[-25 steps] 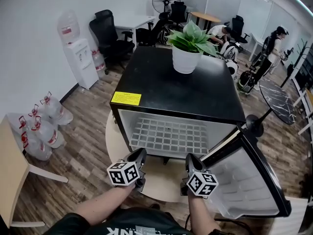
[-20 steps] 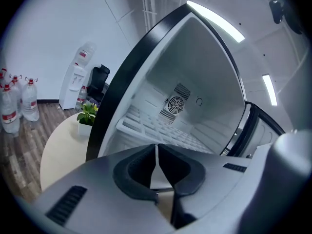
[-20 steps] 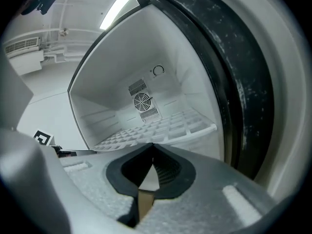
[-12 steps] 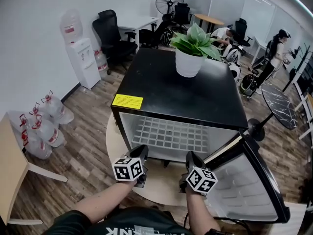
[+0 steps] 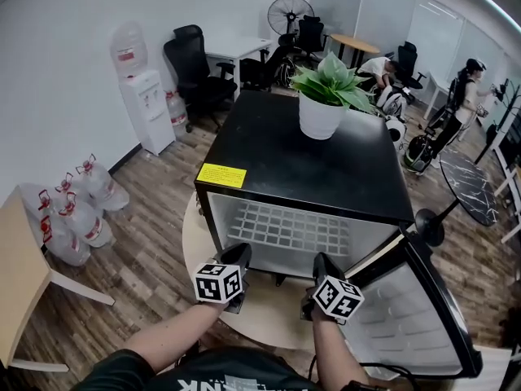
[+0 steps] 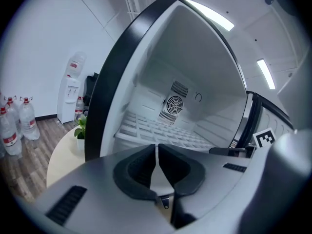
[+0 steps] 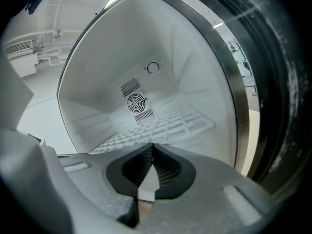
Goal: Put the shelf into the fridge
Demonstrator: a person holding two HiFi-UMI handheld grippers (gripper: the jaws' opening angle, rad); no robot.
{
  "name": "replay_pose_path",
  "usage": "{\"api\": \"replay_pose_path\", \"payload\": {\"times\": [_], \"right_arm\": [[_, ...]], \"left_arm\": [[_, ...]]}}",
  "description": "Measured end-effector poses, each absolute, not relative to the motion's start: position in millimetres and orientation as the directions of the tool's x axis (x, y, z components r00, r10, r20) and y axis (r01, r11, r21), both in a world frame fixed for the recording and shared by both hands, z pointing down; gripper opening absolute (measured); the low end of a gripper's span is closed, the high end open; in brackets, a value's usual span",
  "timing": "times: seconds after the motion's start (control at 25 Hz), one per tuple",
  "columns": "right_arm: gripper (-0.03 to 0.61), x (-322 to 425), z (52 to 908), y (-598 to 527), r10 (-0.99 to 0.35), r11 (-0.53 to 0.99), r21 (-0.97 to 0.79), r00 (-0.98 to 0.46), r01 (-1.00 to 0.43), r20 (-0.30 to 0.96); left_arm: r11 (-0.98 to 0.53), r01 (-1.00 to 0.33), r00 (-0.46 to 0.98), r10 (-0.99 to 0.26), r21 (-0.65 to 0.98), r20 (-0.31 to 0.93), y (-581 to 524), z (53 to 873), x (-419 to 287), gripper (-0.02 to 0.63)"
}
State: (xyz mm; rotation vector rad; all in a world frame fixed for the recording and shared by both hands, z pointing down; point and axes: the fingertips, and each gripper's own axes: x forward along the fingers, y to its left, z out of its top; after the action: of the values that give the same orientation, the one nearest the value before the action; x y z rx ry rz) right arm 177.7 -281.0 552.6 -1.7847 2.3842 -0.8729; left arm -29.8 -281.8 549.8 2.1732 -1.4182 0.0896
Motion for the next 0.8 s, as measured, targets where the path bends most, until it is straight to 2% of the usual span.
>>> {"api": "replay_pose_path", "payload": {"times": [0.32, 0.6, 0.8], "right_arm": [[0.006, 178.2, 553.3, -283.3, -0.89, 0.205, -0.432, -0.351, -0.879, 0.292], [0.006, 177.8, 540.7, -261.5, -0.884, 0.214, -0.427, -0.36, -0.879, 0.299], [0.006, 162.6, 512.0, -232.1, -0.887, 0.264, -0.403, -0.384, -0.877, 0.256]], "left_arm": [[-0.377, -0.856, 0.486, -0.821, 0.353, 0.3, -263.8, 529.8, -29.4, 0.02], [-0.553, -0.777, 0.622, -0.747, 0.301, 0.234, -237.2, 499.0, -17.0, 0.008], [-0.657, -0.693, 0.717, -0.667, 0.296, 0.2, -221.3, 483.7, -11.7, 0.003]]}}
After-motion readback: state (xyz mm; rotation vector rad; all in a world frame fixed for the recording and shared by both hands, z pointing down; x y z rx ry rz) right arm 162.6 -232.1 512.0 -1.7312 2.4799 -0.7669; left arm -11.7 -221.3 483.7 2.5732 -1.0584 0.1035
